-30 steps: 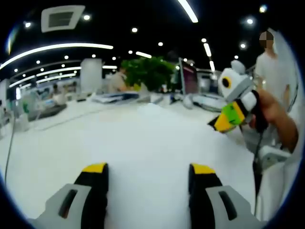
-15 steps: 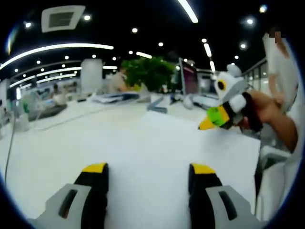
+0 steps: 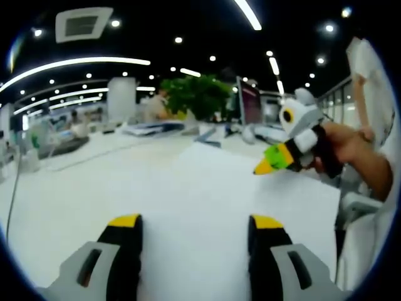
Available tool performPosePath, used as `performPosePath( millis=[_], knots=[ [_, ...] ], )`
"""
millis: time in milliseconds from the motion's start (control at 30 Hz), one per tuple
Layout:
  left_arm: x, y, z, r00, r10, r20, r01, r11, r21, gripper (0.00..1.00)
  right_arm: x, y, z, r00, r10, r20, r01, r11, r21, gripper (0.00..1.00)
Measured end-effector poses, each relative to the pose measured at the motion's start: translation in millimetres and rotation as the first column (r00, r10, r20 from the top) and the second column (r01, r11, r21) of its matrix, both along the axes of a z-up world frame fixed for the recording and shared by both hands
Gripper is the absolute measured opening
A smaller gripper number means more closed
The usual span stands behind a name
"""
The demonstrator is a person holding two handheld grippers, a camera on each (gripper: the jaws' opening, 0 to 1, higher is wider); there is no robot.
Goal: Pick up the paper insert the paper into the punch align the paper edges press the punch to punch holes
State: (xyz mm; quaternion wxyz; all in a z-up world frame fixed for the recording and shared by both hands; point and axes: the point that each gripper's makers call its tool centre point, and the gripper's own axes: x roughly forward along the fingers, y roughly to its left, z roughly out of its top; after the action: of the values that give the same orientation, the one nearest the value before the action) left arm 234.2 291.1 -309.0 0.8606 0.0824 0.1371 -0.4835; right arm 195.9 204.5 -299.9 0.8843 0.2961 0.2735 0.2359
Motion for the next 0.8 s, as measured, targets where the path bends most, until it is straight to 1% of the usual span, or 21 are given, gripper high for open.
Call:
performPosePath(
  millis=[200,300,433,533,633,700,733,800],
  knots=[
    [-0.3,0,-0.5,1.0,0.003,-0.001,-0.003,1.0,-0.001,0.68,-1,-1,-0.6,1.0,0.004,0.008,-0.004,1.0,-0.002,0.25],
    [-0.4,0,-0.7,1.0,0.004,-0.001,-0.004,1.0,0.0,0.68,0,-4,-3.0,1.0,-0.008,0.007,0.008,1.0,0.004,0.19],
    [-1.2,0,-0.5,1.0,-0.003,-0.012,0.003,1.0,-0.007,0.69,0,-7,-5.2,0.999,-0.036,-0.001,0.036,0.998,0.054,0.13],
    [-1.7,0,3.0,0.999,-0.005,-0.038,0.003,0.999,-0.041,0.69,1,-7,-5.2,0.999,-0.039,-0.001,0.039,0.997,0.063,0.11],
    [-2.2,-1,12.0,0.998,-0.01,-0.056,0.003,0.994,-0.107,0.69,2,-8,-6.0,0.999,-0.044,-0.003,0.044,0.997,0.067,0.08],
    [-2.2,-1,20.3,0.996,-0.011,-0.089,-0.004,0.985,-0.175,0.69,2,-10,-7.3,0.999,-0.054,-0.004,0.054,0.996,0.073,0.06],
    [-2.4,-1,21.5,0.995,-0.013,-0.096,-0.005,0.983,-0.186,0.69,3,-11,-7.7,0.998,-0.057,-0.006,0.057,0.995,0.078,0.05],
    [-4.0,2,27.3,0.99,-0.025,-0.14,-0.009,0.972,-0.234,0.69,4,-12,-7.2,0.998,-0.066,-0.013,0.067,0.992,0.107,0.05]
  ],
)
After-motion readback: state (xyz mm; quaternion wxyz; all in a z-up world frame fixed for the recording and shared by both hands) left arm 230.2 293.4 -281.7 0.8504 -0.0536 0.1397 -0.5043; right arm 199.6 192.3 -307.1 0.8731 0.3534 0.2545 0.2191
